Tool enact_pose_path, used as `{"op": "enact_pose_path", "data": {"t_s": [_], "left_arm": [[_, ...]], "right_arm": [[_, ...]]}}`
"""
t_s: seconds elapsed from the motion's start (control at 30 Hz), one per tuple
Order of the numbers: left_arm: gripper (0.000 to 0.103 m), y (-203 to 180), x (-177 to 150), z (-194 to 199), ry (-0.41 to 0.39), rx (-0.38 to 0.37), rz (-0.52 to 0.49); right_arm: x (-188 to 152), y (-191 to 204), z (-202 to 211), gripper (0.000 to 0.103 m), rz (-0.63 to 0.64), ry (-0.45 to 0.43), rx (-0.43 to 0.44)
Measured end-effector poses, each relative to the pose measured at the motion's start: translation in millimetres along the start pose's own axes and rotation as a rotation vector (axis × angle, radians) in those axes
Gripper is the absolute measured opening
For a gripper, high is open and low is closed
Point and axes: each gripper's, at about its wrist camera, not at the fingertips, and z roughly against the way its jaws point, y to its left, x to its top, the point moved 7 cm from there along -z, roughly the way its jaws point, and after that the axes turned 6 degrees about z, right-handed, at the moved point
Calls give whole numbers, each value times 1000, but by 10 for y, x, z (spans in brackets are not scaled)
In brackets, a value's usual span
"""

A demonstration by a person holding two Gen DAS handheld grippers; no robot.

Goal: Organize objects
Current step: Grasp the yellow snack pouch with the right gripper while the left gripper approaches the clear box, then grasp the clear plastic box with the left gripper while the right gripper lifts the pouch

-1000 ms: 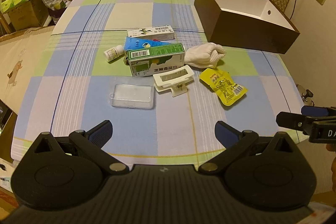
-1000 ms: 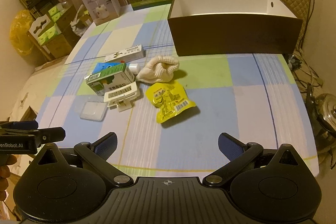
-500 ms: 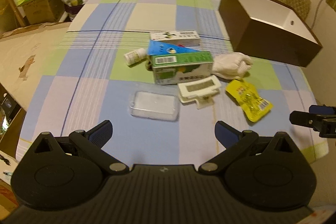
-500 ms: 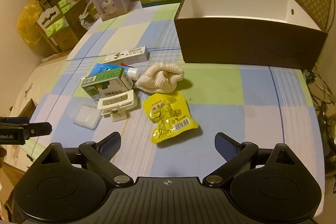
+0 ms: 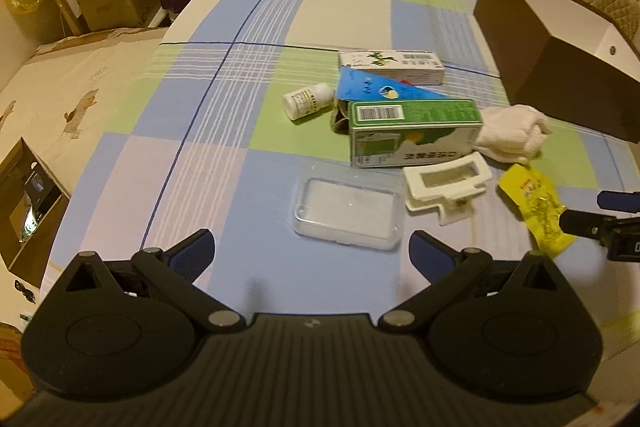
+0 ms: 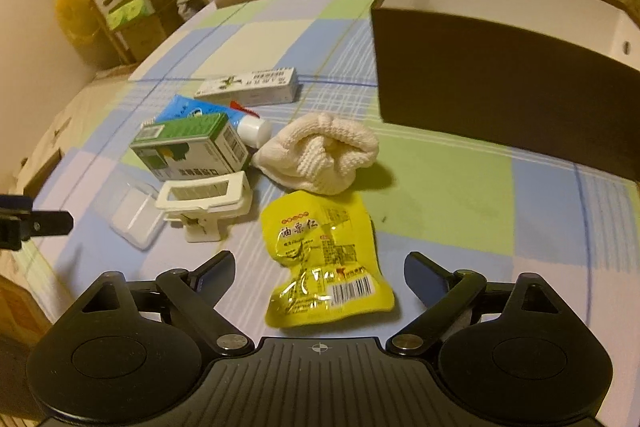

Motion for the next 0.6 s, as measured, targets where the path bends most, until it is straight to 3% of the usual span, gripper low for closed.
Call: {"op": "enact_pose_path", "data": {"t_s": [0.37,0.6], "left_arm": [[102,62,9,-251,29,47,30],[102,34,14,-333,40,39,18]], "right_arm": [[19,-25,-457,77,67,55,-17],[10,23,-467,68,128,29,-35]]}}
